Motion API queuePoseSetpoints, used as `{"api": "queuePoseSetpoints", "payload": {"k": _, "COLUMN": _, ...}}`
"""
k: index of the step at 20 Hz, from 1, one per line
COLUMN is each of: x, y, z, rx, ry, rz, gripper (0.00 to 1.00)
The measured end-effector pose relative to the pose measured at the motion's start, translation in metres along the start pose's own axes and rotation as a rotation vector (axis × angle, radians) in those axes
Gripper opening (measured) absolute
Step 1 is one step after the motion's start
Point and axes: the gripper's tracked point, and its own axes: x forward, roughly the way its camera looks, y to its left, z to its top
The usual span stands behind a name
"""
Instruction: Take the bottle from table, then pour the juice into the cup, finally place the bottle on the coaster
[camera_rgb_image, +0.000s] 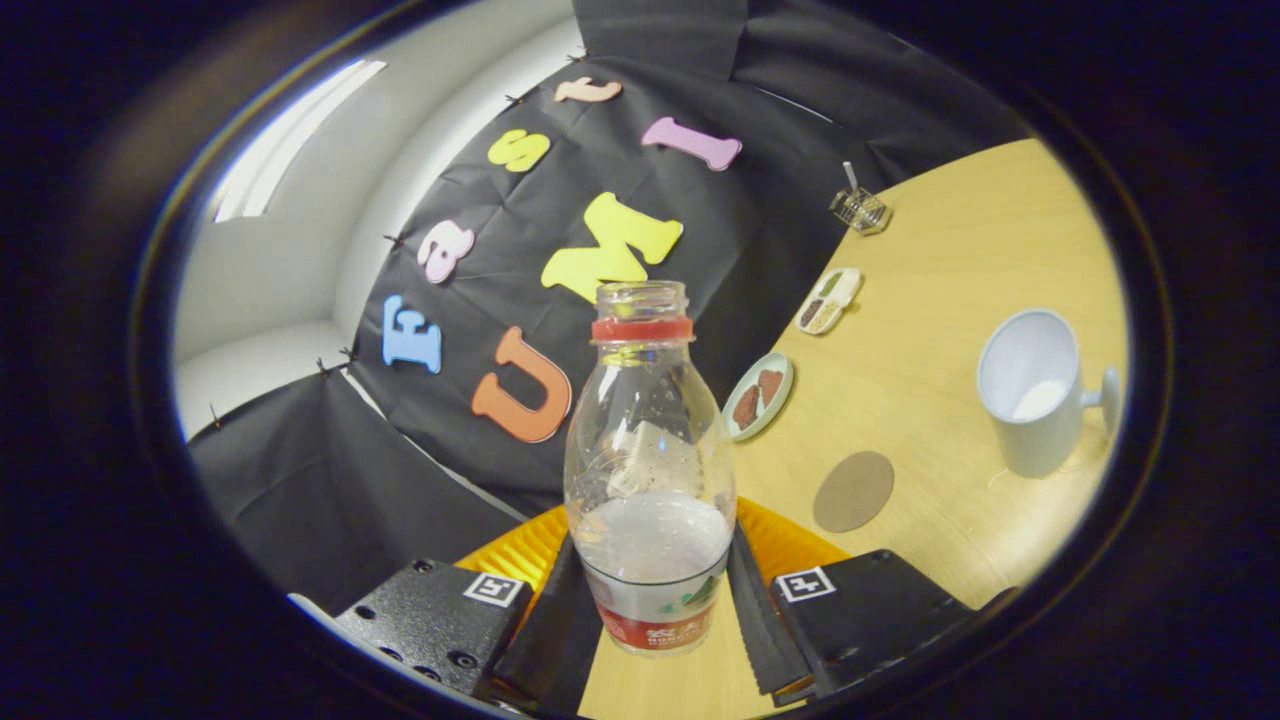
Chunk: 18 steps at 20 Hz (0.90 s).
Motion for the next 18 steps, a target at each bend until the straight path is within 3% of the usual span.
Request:
{"api": "queuePoseSetpoints", "payload": {"k": 4, "x": -0.001, "y": -0.007, "z": -0.004, "rx": 0.134, "ry": 0.003, "rz": -0.001, "gripper": 0.77}}
{"api": "queuePoseSetpoints", "payload": {"k": 6, "x": -0.002, "y": 0.001, "z": 0.000, "rx": 0.230, "ry": -0.015, "rz": 0.048, "gripper": 0.77}}
{"api": "queuePoseSetpoints", "payload": {"k": 10, "x": -0.002, "y": -0.004, "z": 0.008, "rx": 0.396, "ry": -0.056, "rz": 0.065, "gripper": 0.77}}
{"api": "queuePoseSetpoints", "payload": {"k": 18, "x": -0.006, "y": -0.005, "z": 0.027, "rx": 0.544, "ry": -0.104, "rz": 0.075, "gripper": 0.76}}
